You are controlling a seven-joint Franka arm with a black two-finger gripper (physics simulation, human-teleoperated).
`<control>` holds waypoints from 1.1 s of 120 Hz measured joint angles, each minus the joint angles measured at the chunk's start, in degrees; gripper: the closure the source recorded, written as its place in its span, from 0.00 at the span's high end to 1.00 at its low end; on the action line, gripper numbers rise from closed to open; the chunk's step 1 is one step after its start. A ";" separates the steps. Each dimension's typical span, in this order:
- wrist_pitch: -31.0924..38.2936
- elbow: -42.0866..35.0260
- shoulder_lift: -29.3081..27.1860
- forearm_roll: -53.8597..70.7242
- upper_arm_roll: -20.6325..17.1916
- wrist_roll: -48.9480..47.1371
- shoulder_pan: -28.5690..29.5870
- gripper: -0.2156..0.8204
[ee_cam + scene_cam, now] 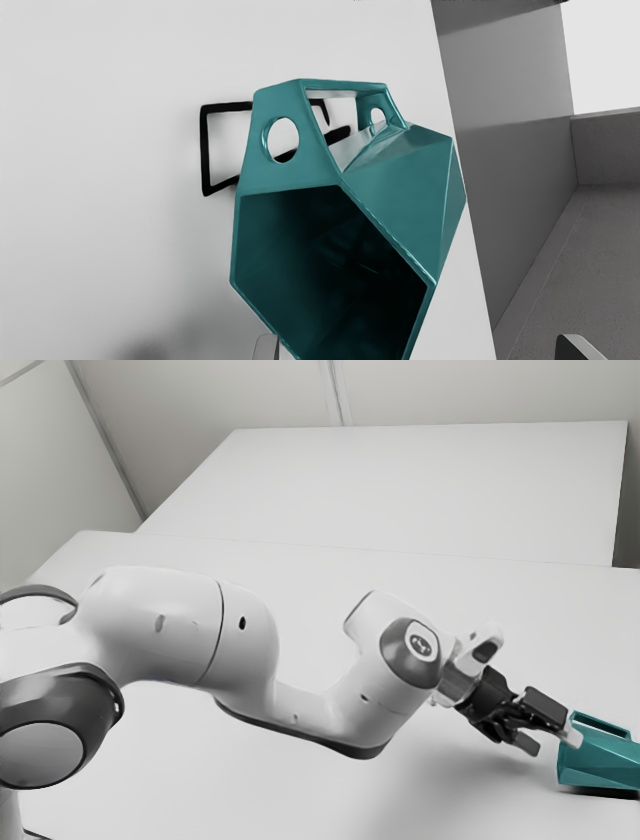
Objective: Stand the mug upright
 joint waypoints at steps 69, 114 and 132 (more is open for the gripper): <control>0.31 5.41 4.93 -5.66 0.04 2.98 -1.09 0.79; -0.24 8.53 8.09 -6.54 0.04 5.15 -1.36 0.79; -1.07 9.31 8.71 -7.04 0.04 5.81 -1.37 0.78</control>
